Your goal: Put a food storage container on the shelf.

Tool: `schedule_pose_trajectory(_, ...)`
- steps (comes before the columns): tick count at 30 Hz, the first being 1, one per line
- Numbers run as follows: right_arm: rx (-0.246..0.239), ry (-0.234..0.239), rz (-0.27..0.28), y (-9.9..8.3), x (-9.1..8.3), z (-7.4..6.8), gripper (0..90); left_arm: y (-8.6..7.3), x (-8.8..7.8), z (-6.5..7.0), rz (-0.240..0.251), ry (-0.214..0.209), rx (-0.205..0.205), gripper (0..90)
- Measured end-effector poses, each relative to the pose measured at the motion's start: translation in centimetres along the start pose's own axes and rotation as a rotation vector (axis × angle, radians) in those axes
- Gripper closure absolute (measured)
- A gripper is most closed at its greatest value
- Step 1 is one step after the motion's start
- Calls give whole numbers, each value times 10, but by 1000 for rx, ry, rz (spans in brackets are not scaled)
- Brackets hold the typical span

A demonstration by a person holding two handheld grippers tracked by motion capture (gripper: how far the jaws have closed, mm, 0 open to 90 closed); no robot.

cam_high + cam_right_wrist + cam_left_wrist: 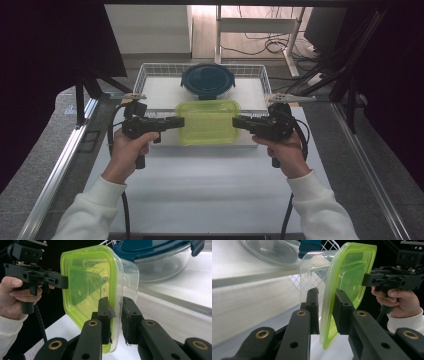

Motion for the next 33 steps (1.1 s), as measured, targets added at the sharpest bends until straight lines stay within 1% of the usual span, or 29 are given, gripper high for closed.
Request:
schedule_pose_trajectory(8,-6,-3,8,14,0,4,775,15,-3,6,6,6,15,765)
schedule_pose_trajectory(12,-16,-10,9,25,1,7,775,28,-5,9,5,9,21,766)
schedule_pose_trajectory(17,-12,-20,14,39,2,13,779,43,-5,12,14,22,38,766)
schedule_pose_trajectory(24,-12,-32,24,56,3,19,779,64,-5,14,10,11,41,768)
schedule_pose_trajectory(33,-3,-39,20,72,5,29,780,82,-2,14,9,6,38,768)
Point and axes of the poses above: each handheld gripper's, and its own axes: x roughly forward along the jaws, y roughly out of its top, z roughly to its right, the point moved 4 cm from there along x, roughly forward along the jaws, and after that the axes turned 13 degrees about -x, right-handed, at the moved point
